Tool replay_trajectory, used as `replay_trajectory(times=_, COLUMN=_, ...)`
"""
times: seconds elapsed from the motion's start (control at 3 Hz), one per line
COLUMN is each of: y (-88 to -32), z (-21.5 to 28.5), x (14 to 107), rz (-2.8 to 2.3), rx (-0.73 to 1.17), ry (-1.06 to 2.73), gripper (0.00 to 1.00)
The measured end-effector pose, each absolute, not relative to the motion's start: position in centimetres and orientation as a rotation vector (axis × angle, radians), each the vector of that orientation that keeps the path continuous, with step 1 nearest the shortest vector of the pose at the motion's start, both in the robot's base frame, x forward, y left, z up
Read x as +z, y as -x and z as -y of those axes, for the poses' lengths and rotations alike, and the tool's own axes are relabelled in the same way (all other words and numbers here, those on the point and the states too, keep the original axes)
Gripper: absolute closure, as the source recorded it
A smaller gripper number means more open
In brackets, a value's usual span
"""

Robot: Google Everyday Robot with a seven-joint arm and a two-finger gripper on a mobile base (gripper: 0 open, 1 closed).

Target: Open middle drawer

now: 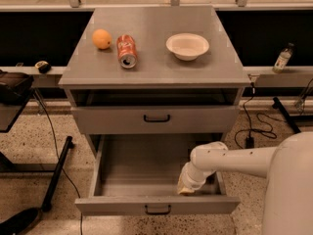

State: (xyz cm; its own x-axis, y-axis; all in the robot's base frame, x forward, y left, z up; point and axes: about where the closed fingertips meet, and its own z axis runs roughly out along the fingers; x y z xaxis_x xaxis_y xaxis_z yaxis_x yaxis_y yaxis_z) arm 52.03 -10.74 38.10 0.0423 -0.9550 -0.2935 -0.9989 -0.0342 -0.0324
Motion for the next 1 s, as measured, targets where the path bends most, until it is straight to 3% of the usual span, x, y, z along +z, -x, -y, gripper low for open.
replay_trajectory(times=1.0, y=-44.9, z=10.2, x=40.7, rz=-1.975, rx=0.314, ry=2.112, gripper=1.00)
